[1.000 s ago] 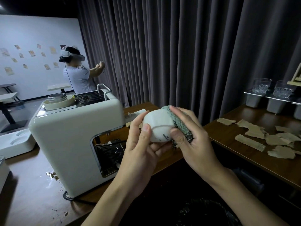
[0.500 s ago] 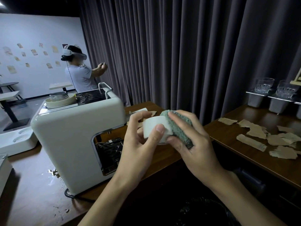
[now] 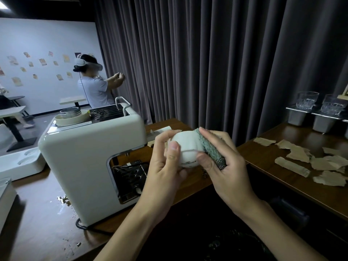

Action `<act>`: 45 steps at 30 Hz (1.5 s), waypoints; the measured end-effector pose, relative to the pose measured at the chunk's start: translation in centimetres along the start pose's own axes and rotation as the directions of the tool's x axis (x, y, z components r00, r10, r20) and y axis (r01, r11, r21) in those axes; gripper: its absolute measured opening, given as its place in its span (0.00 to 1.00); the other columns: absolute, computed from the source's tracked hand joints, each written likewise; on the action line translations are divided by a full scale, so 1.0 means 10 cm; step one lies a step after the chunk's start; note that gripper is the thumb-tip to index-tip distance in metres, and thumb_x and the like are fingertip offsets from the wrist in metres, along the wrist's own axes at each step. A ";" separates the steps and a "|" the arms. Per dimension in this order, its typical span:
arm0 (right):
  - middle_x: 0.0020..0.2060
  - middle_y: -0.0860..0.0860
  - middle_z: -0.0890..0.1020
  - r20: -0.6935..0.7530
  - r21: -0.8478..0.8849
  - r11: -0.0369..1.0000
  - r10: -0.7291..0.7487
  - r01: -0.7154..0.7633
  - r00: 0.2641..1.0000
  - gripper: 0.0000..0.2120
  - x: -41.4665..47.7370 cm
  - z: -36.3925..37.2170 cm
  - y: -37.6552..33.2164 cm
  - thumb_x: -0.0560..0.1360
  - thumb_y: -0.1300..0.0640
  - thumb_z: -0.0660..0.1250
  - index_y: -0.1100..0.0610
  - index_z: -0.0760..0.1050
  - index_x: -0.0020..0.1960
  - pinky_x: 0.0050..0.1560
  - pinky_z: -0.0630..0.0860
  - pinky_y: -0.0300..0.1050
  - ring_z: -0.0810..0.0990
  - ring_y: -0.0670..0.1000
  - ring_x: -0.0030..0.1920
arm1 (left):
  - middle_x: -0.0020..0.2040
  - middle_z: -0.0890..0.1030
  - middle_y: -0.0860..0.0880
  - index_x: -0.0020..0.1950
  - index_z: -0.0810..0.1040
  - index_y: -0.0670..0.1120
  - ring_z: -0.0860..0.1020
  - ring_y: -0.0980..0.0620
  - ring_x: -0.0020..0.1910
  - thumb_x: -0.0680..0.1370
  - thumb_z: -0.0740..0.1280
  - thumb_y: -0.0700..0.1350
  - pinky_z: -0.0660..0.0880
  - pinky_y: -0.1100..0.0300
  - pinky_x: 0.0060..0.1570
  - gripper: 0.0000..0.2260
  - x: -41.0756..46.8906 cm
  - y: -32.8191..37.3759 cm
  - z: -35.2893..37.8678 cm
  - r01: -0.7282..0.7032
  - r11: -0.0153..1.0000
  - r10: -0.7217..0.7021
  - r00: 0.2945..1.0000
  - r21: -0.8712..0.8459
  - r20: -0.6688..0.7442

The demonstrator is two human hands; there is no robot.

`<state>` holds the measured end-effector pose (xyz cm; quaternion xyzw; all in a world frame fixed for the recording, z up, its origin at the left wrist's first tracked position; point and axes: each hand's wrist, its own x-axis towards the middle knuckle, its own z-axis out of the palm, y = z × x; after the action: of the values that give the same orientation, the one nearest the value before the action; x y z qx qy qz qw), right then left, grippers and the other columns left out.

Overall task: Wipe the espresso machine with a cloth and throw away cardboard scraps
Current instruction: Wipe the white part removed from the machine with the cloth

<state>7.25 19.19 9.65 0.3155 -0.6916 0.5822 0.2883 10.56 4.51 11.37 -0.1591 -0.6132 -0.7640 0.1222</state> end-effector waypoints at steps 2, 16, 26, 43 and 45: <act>0.61 0.49 0.72 -0.001 -0.134 0.987 -0.085 0.085 0.996 0.22 -0.02 0.00 0.00 0.76 0.53 0.67 0.55 0.72 0.69 0.61 0.75 0.41 0.73 0.48 0.66 | 0.59 0.78 0.43 0.63 0.74 0.57 0.80 0.44 0.57 0.81 0.60 0.58 0.78 0.39 0.59 0.13 0.02 0.02 -0.04 -0.045 0.986 0.037 0.998 0.160 0.056; 0.66 0.48 0.69 -0.001 -0.127 0.984 -0.122 0.121 0.992 0.24 -0.02 0.05 0.03 0.78 0.49 0.63 0.54 0.67 0.72 0.65 0.71 0.38 0.69 0.48 0.69 | 0.49 0.81 0.46 0.63 0.73 0.55 0.76 0.40 0.50 0.78 0.66 0.54 0.72 0.31 0.58 0.14 0.01 -0.02 -0.02 -0.014 1.000 0.014 1.000 0.022 -0.014; 0.63 0.47 0.71 -0.023 -0.037 0.999 -0.009 0.008 1.000 0.23 -0.01 0.00 0.06 0.77 0.48 0.62 0.50 0.67 0.71 0.62 0.70 0.33 0.71 0.44 0.67 | 0.63 0.77 0.43 0.61 0.71 0.58 0.81 0.41 0.60 0.79 0.61 0.59 0.79 0.43 0.59 0.13 0.00 -0.01 -0.03 0.071 0.997 -0.071 0.997 0.007 0.013; 0.66 0.46 0.66 0.077 -0.208 0.954 -0.204 0.216 0.976 0.21 0.02 0.08 0.00 0.81 0.47 0.58 0.53 0.68 0.72 0.63 0.73 0.37 0.69 0.50 0.69 | 0.56 0.81 0.41 0.65 0.69 0.57 0.81 0.40 0.55 0.78 0.65 0.58 0.79 0.44 0.56 0.17 -0.01 -0.01 -0.05 -0.046 0.991 0.038 0.997 0.123 0.067; 0.66 0.45 0.67 0.059 -0.141 0.979 -0.138 0.145 0.989 0.22 0.03 0.07 0.03 0.80 0.44 0.57 0.49 0.67 0.72 0.64 0.72 0.38 0.68 0.48 0.70 | 0.58 0.80 0.45 0.65 0.70 0.55 0.79 0.40 0.57 0.79 0.63 0.55 0.75 0.35 0.59 0.15 -0.02 -0.02 -0.03 -0.045 0.999 0.043 0.998 0.027 0.054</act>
<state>6.80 18.50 9.62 0.3562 -0.7147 0.5006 0.3342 10.70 4.26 11.08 -0.1910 -0.6233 -0.7480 0.1249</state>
